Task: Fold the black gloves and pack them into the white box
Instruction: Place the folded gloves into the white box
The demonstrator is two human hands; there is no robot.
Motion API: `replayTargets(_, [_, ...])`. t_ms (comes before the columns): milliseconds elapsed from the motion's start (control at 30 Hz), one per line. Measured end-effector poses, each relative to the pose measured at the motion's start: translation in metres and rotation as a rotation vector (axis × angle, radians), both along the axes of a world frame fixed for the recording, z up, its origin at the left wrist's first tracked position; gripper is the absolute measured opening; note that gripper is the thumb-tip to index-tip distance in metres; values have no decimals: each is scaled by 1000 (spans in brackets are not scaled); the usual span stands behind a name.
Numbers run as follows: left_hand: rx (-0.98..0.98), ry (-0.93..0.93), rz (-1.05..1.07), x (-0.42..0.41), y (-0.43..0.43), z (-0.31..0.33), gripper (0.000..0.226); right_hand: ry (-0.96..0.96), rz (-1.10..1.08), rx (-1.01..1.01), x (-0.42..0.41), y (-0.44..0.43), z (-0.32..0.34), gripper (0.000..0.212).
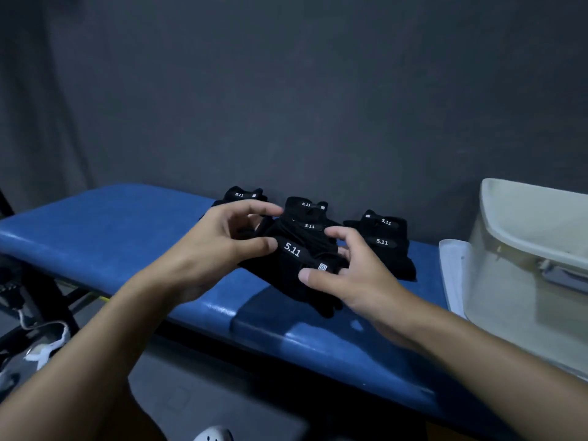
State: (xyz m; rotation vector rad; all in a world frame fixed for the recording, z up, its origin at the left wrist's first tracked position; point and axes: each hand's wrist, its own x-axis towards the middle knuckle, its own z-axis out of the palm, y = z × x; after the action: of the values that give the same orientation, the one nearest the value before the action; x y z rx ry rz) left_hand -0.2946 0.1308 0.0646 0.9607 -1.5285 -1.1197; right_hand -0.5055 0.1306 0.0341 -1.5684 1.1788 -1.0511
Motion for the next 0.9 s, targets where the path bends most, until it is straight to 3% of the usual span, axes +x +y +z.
replayTargets(133, [-66, 31, -49, -16, -1, 32, 40, -157, 38, 33, -21, 1, 28, 94])
replayTargets(333, [-189, 61, -146, -57, -12, 85, 34, -282, 19, -36, -62, 14, 85, 84])
replayTargets(567, [-244, 86, -268, -134, -37, 129, 47, -201, -69, -176, -130, 29, 142, 51])
replayTargets(733, [-226, 125, -388, -202, -56, 150, 45, -101, -154, -173, -180, 35, 167, 55])
replayTargets(900, [-174, 43, -526, -262, -73, 154, 45, -17, -275, -126, -224, 35, 172, 49])
